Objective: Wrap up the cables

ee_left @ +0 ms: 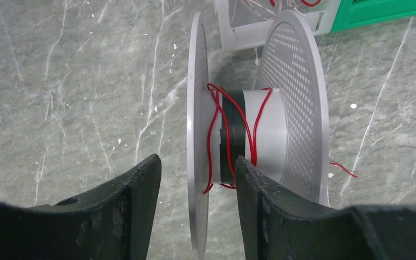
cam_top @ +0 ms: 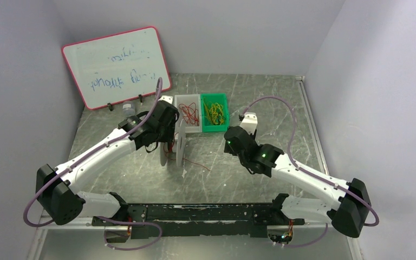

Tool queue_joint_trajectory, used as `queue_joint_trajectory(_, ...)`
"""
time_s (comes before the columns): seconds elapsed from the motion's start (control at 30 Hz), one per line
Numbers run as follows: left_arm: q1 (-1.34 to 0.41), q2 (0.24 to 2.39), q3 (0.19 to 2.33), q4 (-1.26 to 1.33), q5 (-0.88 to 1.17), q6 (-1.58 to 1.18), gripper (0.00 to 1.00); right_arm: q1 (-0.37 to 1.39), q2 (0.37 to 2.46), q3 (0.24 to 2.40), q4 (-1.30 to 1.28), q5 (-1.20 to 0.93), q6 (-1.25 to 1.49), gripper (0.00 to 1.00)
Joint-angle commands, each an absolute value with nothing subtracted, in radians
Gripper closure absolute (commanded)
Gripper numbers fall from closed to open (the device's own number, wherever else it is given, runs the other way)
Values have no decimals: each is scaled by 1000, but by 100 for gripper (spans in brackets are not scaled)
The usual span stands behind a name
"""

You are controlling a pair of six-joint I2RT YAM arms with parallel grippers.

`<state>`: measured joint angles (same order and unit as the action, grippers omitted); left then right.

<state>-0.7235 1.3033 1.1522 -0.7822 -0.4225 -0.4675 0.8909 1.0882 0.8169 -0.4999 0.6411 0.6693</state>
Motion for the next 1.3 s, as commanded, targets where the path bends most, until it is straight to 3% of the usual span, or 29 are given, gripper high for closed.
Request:
queue_joint_trajectory(0.0, -719, 1277, 1163, -780, -442, -465, 41, 884, 1107, 824, -471, 629, 660, 40)
queue_joint_trajectory(0.47, -718, 1148, 1222, -742, -412, -379, 26, 815, 1211, 935, -400, 509, 542, 40)
queue_joint_trajectory(0.8, -719, 979, 1143, -625, -483, -252, 22, 716, 1372, 1113, -327, 382, 449, 42)
queue_joint_trajectory(1.03, -719, 884, 1041, -544, -533, -234, 21, 635, 1537, 1237, -270, 280, 373, 52)
queue_joint_trajectory(1.17, -719, 836, 982, -511, -539, -233, 20, 593, 1633, 1305, -240, 224, 341, 65)
queue_joint_trajectory(1.27, -719, 817, 956, -493, -533, -228, 20, 566, 1708, 1358, -231, 169, 329, 67)
